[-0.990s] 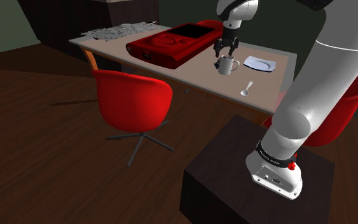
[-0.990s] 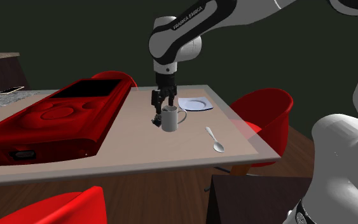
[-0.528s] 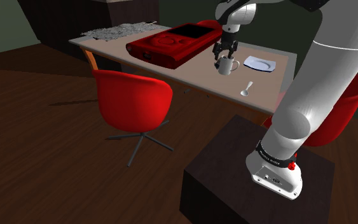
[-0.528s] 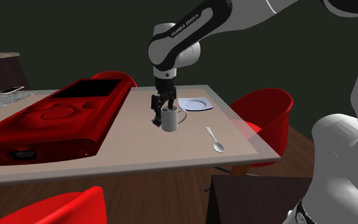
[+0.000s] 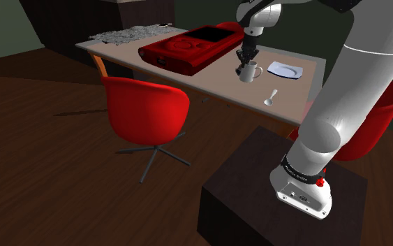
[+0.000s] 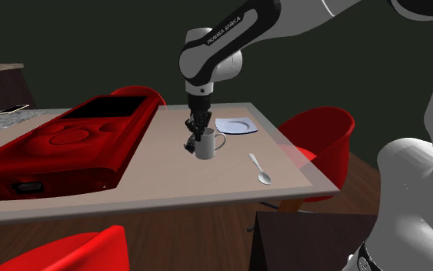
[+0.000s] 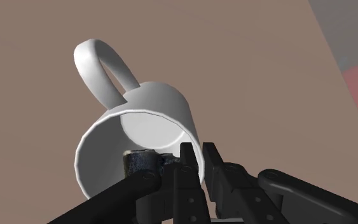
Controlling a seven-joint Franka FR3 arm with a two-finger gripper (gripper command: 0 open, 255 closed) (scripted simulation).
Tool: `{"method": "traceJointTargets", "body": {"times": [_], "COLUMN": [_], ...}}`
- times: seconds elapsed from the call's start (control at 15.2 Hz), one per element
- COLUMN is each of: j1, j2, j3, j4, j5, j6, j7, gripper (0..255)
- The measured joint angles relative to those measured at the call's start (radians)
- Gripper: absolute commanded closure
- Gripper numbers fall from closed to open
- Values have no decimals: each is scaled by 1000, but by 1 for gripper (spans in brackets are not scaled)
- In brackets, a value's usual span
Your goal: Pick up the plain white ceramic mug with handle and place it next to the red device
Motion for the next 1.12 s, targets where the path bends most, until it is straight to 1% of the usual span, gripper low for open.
{"method": "traceJointTargets", "body": {"times": [0.4, 1.12], "j1": [0, 5], "j2": [-3, -52], "j3": [0, -1], "j4": [3, 92], "j5": [-2, -32], "j6": [-6, -138], "j7": [1, 22], "gripper": [255, 255]}}
